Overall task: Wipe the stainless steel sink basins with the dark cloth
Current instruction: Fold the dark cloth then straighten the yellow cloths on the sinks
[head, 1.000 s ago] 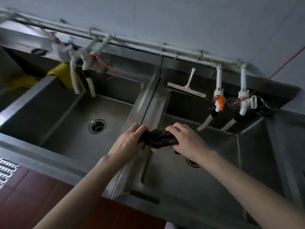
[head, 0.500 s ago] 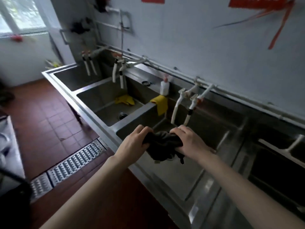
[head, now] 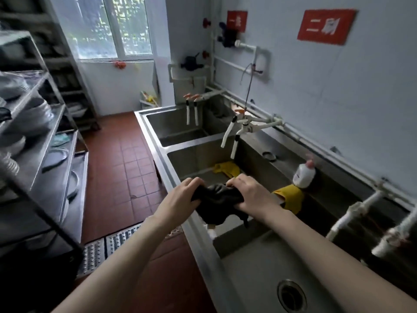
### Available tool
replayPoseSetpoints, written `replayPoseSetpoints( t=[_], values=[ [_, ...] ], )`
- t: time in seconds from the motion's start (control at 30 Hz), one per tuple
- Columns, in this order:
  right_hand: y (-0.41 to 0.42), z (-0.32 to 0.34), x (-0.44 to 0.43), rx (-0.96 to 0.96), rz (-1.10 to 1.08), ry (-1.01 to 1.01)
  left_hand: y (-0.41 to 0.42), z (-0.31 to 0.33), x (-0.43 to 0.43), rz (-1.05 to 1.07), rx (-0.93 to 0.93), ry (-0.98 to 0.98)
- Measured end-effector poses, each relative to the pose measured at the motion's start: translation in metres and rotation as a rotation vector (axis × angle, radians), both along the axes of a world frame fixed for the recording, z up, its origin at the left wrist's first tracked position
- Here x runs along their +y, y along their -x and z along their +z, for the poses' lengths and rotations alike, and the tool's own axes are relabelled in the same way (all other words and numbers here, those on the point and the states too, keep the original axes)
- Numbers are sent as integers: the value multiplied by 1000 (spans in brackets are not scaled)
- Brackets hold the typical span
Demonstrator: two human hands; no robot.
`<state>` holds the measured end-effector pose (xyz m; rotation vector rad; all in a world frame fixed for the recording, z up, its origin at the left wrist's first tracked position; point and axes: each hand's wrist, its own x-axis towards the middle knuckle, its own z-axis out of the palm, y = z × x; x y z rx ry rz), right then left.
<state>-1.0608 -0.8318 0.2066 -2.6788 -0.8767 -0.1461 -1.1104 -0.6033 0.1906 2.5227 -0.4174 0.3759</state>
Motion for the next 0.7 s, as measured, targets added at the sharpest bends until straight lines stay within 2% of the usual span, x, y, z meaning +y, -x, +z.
replayPoseSetpoints(
  t=[0.27, 0.7],
  values=[
    [-132, -3, 111, 1, 60, 1, -114, -3, 101, 102, 27, 6],
    [-333, -4, 312, 28, -9, 1, -319, -1, 303, 59, 48, 9]
  ],
)
